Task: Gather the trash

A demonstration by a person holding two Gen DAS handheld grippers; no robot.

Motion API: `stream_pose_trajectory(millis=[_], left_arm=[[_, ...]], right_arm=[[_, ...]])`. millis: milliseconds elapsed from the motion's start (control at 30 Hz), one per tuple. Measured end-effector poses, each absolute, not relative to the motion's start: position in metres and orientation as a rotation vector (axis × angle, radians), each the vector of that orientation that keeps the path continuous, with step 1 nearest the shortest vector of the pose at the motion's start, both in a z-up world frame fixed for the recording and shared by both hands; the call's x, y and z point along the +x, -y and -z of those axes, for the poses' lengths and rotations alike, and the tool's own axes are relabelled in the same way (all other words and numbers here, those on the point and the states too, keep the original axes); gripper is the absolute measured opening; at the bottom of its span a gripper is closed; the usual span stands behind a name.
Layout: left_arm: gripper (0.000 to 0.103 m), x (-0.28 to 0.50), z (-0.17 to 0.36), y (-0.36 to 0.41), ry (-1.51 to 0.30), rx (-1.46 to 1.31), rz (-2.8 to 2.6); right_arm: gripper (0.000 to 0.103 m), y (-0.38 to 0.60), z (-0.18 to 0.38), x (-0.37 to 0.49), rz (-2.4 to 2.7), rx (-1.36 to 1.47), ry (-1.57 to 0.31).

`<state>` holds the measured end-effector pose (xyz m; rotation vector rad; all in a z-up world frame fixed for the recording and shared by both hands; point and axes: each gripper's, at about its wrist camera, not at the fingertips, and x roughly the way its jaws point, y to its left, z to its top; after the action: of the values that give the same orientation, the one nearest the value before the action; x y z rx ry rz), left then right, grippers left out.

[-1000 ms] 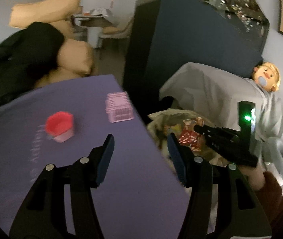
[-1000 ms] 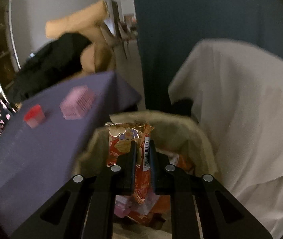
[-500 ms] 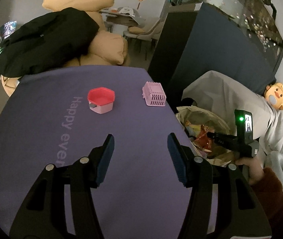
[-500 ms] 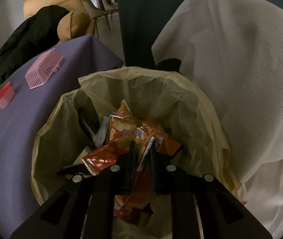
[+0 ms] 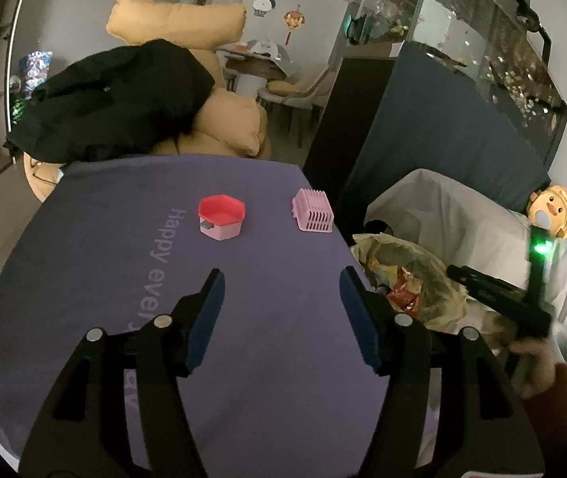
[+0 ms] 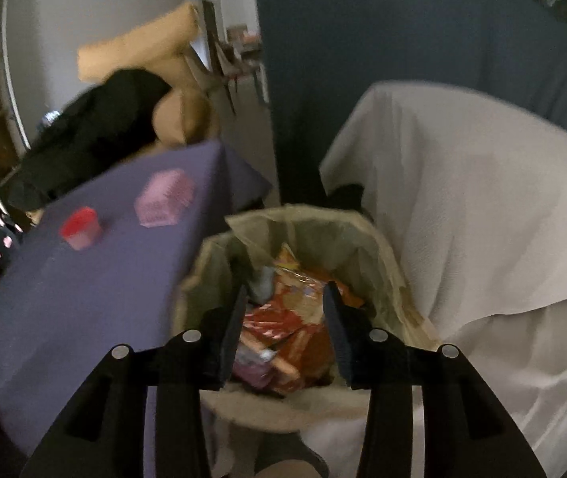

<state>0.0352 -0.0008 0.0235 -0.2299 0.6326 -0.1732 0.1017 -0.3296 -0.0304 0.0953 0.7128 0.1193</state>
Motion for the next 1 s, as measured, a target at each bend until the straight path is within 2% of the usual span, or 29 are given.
stream_pose_trajectory(millis=[300,400,467,533,1000], left_arm=[[0.057,-0.003,-0.033,0.042,-0.565,-0.078,0.180],[0.065,-0.010,-0.034,0.051,-0.554,-0.031,0.185],[0.081,-0.012,-0.035,0.052,-0.549,-0.027,0.178],[0.087,-0.012,-0.035,0.051,-0.553,-0.029,0.166],[0.087,-0.019,-0.033,0.054,-0.571,0.014,0.066]], right_arm=[[0.039,0.300,-0.013,0.004,-0.215,0.099,-0.551],[0.039,0.287,-0.009,-0.012,-0.238,0.087,-0.561],[0.039,0.280,-0.005,-0.018,-0.239,0.082,-0.571],[0.039,0.276,-0.001,-0.023,-0.258,0.094,-0.570],[0.039,0.261,0.001,-0.033,-0.289,0.081,-0.551]])
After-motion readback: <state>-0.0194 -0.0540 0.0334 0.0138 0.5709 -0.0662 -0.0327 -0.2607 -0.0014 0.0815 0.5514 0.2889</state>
